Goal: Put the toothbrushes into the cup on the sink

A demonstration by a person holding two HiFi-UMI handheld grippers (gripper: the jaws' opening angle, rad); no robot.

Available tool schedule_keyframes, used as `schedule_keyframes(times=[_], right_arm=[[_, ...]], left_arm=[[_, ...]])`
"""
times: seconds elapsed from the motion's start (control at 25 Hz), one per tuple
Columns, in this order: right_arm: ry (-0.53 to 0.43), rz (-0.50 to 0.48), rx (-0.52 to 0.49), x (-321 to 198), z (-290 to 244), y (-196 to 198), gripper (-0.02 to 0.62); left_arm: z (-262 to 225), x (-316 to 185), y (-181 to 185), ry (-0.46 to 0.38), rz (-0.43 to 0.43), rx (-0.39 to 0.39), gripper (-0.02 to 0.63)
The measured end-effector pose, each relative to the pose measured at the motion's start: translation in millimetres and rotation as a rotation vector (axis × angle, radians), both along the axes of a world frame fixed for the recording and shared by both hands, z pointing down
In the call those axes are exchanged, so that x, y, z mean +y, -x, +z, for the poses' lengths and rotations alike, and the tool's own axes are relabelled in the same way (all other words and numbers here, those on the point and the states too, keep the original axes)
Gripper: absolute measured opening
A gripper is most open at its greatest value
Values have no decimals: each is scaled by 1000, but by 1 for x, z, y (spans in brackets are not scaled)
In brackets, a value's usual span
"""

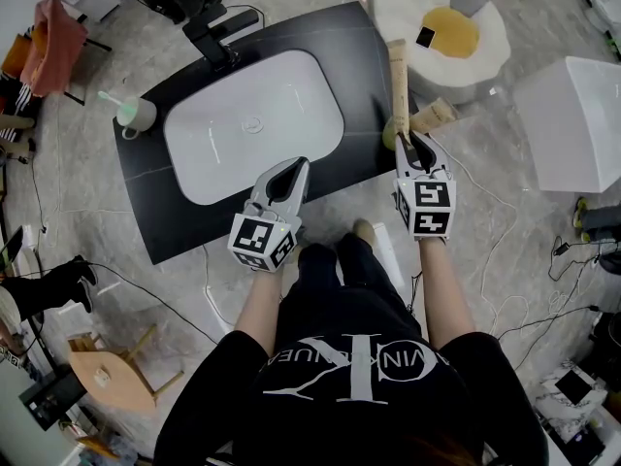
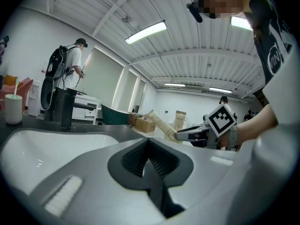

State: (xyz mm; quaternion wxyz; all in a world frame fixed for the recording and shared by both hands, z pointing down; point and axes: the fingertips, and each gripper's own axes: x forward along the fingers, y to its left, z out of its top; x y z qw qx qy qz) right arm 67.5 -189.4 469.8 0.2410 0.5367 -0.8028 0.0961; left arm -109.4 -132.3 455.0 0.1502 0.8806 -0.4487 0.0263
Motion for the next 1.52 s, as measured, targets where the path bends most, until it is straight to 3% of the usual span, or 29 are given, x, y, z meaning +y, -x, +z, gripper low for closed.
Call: schedule_keyframes(times=[0.28,0.56,0.8,1.2,1.52], right_arm=[[7,11,-9,-1,-2,-4,48],[78,9,62,-5,6,-4,46],[156,-60,102,-6,7,-3,48],[165,-107,69,-1,-1,1,48],[223,-144,122,-1,9,0,43]], left_arm=[[0,1,1,2,0,1,12],[1,2,3,3,-5,3,12],[0,3,3,3,-12,4,12],[1,4,5,6,-15,8,12],[1,2,6,4,-16,16,12]])
